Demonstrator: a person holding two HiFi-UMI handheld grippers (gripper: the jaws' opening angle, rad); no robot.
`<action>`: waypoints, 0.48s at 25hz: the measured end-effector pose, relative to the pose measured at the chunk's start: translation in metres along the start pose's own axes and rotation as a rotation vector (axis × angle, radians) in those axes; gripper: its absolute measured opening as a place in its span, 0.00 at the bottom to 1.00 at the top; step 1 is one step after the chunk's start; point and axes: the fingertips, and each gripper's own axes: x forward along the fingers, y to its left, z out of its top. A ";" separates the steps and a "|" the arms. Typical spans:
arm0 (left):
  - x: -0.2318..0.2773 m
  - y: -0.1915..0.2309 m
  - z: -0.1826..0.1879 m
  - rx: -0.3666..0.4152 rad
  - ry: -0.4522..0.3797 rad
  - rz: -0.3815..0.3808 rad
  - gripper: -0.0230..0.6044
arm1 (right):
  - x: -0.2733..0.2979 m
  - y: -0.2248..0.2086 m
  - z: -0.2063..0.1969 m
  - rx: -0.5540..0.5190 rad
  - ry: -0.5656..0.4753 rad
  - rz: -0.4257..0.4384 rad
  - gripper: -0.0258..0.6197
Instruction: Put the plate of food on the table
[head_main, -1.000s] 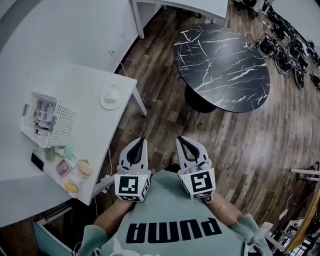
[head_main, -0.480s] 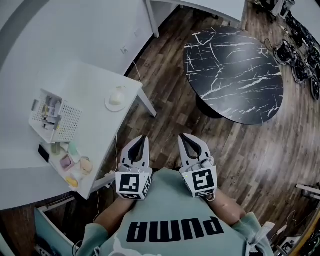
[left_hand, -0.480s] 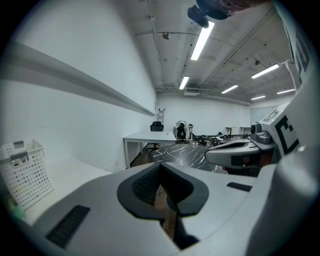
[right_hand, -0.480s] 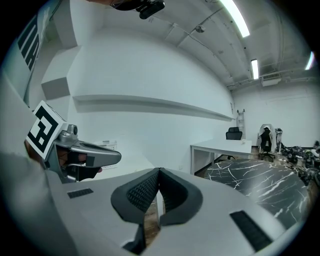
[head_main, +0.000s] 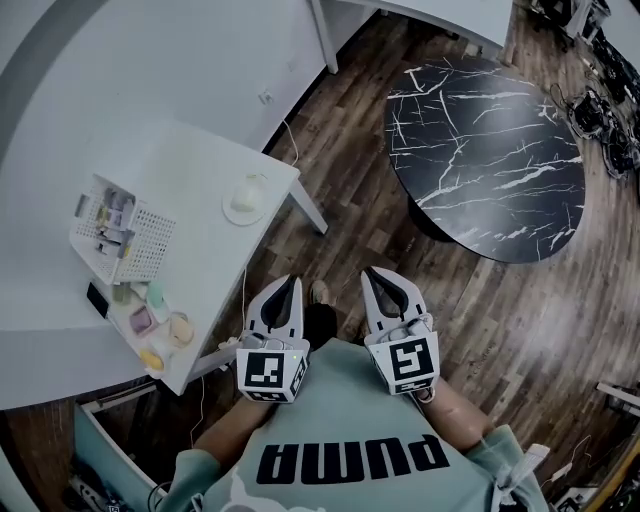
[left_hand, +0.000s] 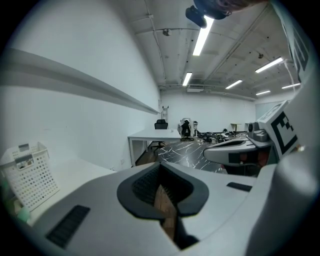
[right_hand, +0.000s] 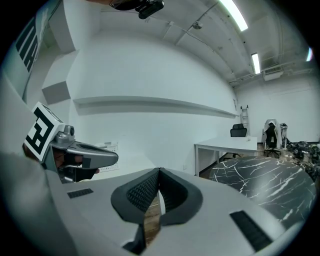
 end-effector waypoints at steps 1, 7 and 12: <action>0.003 0.004 -0.001 -0.008 0.002 0.001 0.05 | 0.003 0.000 -0.001 0.001 0.007 -0.001 0.05; 0.041 0.023 0.005 -0.039 -0.004 -0.049 0.05 | 0.034 -0.010 0.001 0.000 0.048 -0.028 0.05; 0.074 0.054 0.021 -0.047 -0.021 -0.086 0.05 | 0.078 -0.015 0.014 -0.017 0.065 -0.046 0.05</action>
